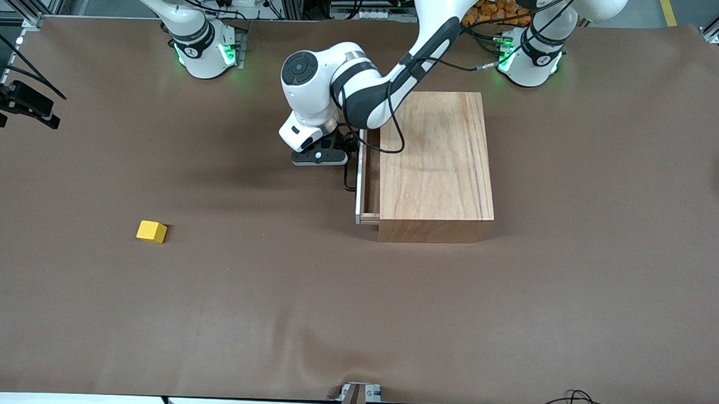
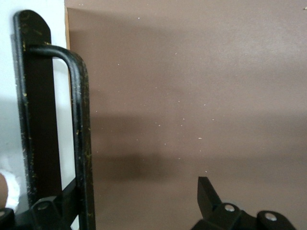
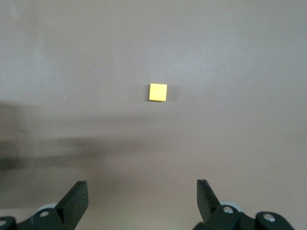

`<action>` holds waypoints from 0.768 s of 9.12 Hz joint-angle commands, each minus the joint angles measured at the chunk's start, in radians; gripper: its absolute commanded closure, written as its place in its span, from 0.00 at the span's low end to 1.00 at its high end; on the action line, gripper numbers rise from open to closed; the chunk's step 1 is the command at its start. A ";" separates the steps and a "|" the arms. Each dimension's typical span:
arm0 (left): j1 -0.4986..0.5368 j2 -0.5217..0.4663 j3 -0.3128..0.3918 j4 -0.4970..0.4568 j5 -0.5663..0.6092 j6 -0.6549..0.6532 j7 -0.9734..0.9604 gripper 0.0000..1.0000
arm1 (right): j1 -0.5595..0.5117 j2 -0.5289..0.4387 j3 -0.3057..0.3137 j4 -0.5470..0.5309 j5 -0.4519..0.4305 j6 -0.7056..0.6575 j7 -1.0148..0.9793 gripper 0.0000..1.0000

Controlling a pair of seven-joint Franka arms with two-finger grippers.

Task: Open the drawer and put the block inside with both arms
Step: 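Pull the drawer open by its handle with the left gripper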

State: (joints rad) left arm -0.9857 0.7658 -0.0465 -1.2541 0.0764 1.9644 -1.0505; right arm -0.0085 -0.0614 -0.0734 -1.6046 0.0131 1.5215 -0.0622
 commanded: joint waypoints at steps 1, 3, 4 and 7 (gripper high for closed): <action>-0.008 0.010 -0.038 0.021 0.003 0.079 -0.048 0.00 | 0.005 0.024 0.003 0.026 -0.007 -0.007 0.016 0.00; -0.008 0.012 -0.049 0.022 -0.013 0.118 -0.051 0.00 | 0.016 0.034 0.003 0.028 -0.007 -0.007 0.016 0.00; -0.020 0.018 -0.049 0.021 -0.018 0.155 -0.069 0.00 | 0.016 0.034 0.003 0.028 -0.007 -0.007 0.016 0.00; -0.030 0.035 -0.050 0.021 -0.018 0.230 -0.077 0.00 | 0.016 0.034 0.003 0.028 -0.007 -0.007 0.016 0.00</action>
State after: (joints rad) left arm -0.9929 0.7625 -0.0578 -1.2553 0.0818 2.0371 -1.0739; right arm 0.0000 -0.0385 -0.0693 -1.6037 0.0131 1.5231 -0.0622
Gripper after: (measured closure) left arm 0.000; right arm 0.000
